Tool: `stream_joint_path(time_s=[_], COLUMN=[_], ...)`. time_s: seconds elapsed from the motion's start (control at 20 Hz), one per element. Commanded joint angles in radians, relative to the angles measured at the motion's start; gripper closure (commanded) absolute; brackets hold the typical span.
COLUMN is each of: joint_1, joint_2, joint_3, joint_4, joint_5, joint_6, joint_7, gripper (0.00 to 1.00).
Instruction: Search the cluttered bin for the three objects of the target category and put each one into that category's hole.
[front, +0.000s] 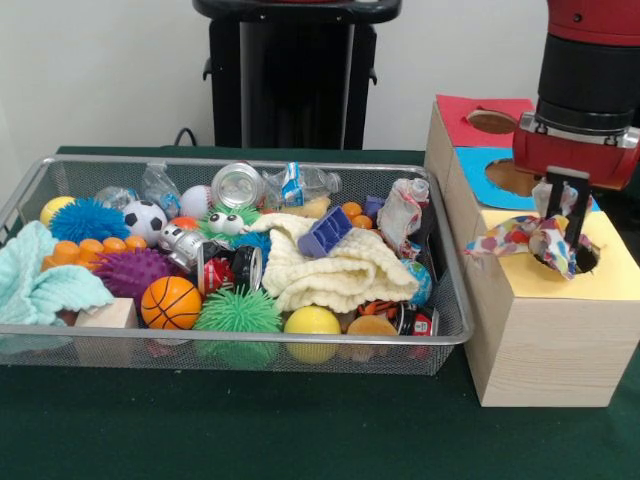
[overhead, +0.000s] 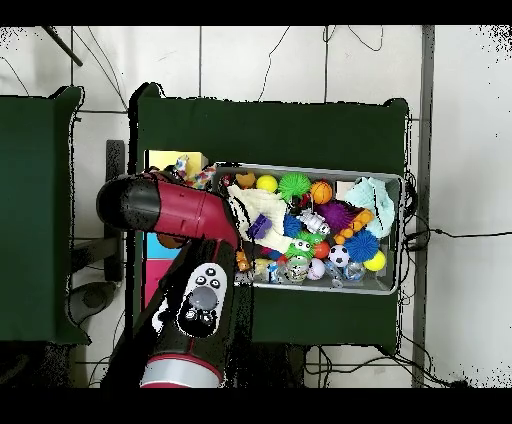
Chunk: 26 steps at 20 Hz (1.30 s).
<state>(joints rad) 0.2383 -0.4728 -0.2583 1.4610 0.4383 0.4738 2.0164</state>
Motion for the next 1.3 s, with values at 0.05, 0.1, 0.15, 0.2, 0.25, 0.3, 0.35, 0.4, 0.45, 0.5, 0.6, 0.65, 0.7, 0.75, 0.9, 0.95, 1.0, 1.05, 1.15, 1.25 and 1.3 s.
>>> stream_joint_path(time_s=[0.05, 0.1, 0.15, 0.2, 0.25, 0.3, 0.35, 0.4, 0.45, 0.5, 0.6, 0.65, 0.7, 0.75, 0.9, 0.95, 1.0, 1.05, 1.15, 1.25, 1.3], joint_1=[0.032, 0.035, 0.038, 0.041, 0.045, 0.04, 0.034, 0.02, 0.008, -0.001, -0.004, 0.003, 0.007, 0.014, 0.025, 0.027, 0.025, 0.025, 0.035, 0.036, 0.036], joint_2=[0.022, 0.022, 0.025, 0.027, 0.034, 0.039, 0.045, 0.053, 0.062, 0.07, 0.078, 0.08, 0.079, 0.078, 0.07, 0.069, 0.07, 0.066, 0.065, 0.057, 0.057], joint_3=[0.045, 0.043, 0.038, 0.033, 0.023, 0.021, 0.02, 0.025, 0.028, 0.031, 0.022, 0.007, 0.002, -0.009, -0.022, -0.024, -0.025, -0.024, -0.039, -0.039, -0.04], joint_4=[0.1, 0.099, 0.092, 0.084, 0.068, 0.053, 0.038, 0.023, 0.008, -0.001, -0.015, -0.022, -0.02, -0.021, -0.022, -0.024, -0.03, -0.029, -0.037, -0.035, -0.039], joint_5=[0.03, 0.031, 0.03, 0.03, 0.024, 0.023, 0.021, 0.015, 0.012, 0.011, 0.006, 0.0, -0.001, -0.003, -0.004, -0.004, -0.005, -0.003, -0.008, -0.009, -0.009], joint_6=[0.013, 0.011, 0.015, 0.018, 0.013, 0.002, -0.009, -0.026, -0.027, -0.031, -0.026, -0.017, -0.012, -0.007, 0.009, 0.013, 0.017, 0.018, 0.008, 0.011, 0.015], joint_7=[0.26, 0.262, 0.262, 0.262, 0.257, 0.249, 0.242, 0.222, 0.208, 0.2, 0.195, 0.198, 0.201, 0.205, 0.214, 0.214, 0.211, 0.212, 0.215, 0.212, 0.208], gripper=[1.0, 1.0, 1.0, 1.0, 1.0, 1.0, 1.0, 1.0, 1.0, 1.0, 1.0, 1.0, 1.0, 1.0, 1.0, 1.0, 1.0, 1.0, 1.0, 1.0, 0.0])
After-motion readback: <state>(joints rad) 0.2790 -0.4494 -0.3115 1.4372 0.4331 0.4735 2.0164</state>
